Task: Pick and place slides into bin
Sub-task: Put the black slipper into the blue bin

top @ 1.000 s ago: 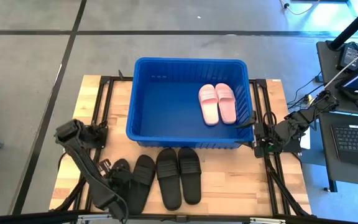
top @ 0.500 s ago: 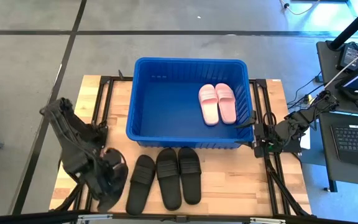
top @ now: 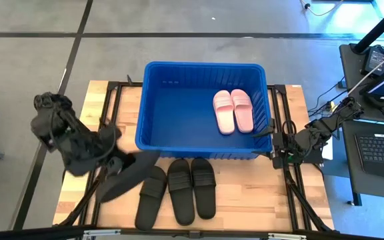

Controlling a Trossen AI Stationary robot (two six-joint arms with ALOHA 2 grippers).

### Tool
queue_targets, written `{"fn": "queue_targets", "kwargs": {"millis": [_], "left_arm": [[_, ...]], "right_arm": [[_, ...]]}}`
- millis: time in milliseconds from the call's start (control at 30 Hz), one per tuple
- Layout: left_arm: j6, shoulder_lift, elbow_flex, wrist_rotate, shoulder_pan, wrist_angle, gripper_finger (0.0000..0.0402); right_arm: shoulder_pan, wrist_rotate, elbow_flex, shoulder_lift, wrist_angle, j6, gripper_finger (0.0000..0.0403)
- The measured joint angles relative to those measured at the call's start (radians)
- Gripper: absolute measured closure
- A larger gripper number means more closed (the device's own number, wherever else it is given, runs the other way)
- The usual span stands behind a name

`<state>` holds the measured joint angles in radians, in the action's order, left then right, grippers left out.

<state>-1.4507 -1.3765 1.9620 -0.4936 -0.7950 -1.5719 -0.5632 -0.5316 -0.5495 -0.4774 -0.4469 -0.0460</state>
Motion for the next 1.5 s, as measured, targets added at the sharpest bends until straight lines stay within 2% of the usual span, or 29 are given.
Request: {"fn": "queue_targets", "kwargs": {"millis": [133, 333, 467, 533, 700, 900, 1200, 1500], "left_arm": [[0.257, -0.002, 0.052, -0.161, 0.103, 0.002, 0.0396], [0.625, -0.028, 0.052, -0.299, 0.322, 0.000, 0.0396], [0.804, -0.091, 0.052, -0.435, 0.479, 0.002, 0.0396], [0.868, -0.133, 0.052, -0.468, 0.558, 0.003, 0.0396], [1.000, -0.274, 0.051, -0.407, 0.738, 0.006, 0.0396], [1.104, -0.446, 0.051, -0.340, 0.875, 0.006, 0.0396], [1.276, -0.646, 0.051, -0.341, 0.971, 0.006, 0.0396], [1.368, -0.724, 0.051, -0.368, 1.047, 0.017, 0.0396]], "right_arm": [[0.000, 0.000, 0.000, 0.000, 0.020, 0.001, 0.0118], [0.000, 0.000, 0.000, 0.000, 0.056, 0.002, 0.0118], [0.000, 0.000, 0.000, 0.000, 0.085, 0.002, 0.0118], [0.000, 0.000, 0.000, 0.000, 0.096, 0.002, 0.0118], [0.000, 0.000, 0.000, 0.000, 0.100, -0.008, 0.0118], [0.000, 0.000, 0.000, 0.000, 0.100, -0.029, 0.0118], [0.000, 0.000, 0.000, 0.000, 0.108, -0.031, 0.0118], [0.000, -0.001, 0.000, 0.000, 0.145, -0.030, 0.0118]]}}
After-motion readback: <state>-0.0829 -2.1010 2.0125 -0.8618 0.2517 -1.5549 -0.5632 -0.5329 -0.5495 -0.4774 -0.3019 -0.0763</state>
